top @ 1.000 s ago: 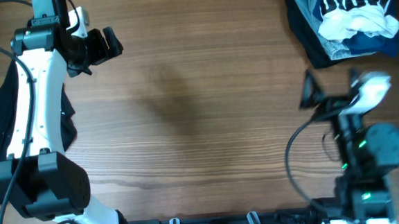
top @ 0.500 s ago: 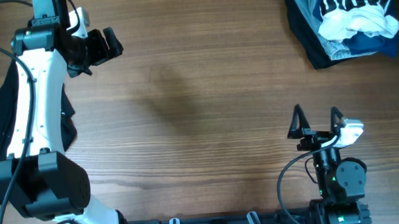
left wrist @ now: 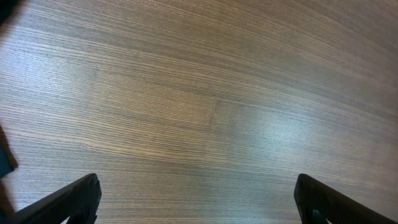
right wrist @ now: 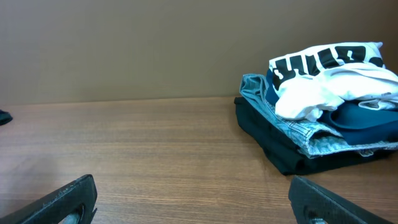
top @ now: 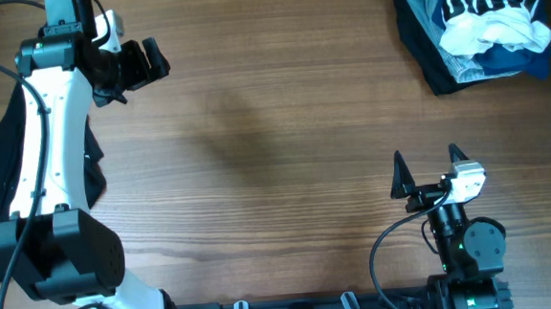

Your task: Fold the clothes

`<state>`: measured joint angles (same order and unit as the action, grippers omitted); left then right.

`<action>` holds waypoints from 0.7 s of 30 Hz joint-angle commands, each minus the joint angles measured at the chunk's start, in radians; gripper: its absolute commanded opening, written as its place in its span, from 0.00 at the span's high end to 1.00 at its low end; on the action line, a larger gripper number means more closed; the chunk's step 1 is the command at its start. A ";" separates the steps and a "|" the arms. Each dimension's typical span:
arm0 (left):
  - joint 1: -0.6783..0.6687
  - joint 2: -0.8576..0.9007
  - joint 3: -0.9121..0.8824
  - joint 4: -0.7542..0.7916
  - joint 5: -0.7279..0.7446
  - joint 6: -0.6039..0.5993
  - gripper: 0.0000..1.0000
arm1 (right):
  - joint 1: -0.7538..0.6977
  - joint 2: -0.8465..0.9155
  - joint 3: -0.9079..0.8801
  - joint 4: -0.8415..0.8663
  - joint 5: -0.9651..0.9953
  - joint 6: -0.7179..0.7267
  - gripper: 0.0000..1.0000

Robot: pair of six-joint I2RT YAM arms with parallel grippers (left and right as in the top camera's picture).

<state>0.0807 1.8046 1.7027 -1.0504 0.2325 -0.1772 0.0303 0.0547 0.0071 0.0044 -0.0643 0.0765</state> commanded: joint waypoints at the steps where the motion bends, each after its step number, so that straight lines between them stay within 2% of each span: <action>1: 0.002 0.004 -0.001 0.002 0.001 0.016 0.00 | 0.006 -0.003 -0.002 0.000 -0.018 -0.017 0.00; 6: -0.008 -0.045 -0.003 0.027 -0.011 0.016 0.00 | 0.006 -0.003 -0.002 0.000 -0.018 -0.017 0.00; 11: -0.074 -0.293 -0.193 0.317 -0.157 0.017 0.00 | 0.006 -0.003 -0.002 0.000 -0.018 -0.017 0.00; 19: -0.053 -0.937 -1.035 0.925 -0.156 0.016 0.00 | 0.006 -0.003 -0.002 0.000 -0.018 -0.017 0.00; 21: -0.049 -1.093 -1.213 1.038 -0.156 0.016 0.00 | 0.006 -0.003 -0.002 0.000 -0.018 -0.018 0.00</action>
<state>0.0227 0.8753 0.6651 -0.0910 0.0898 -0.1761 0.0303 0.0578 0.0063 0.0017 -0.0711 0.0731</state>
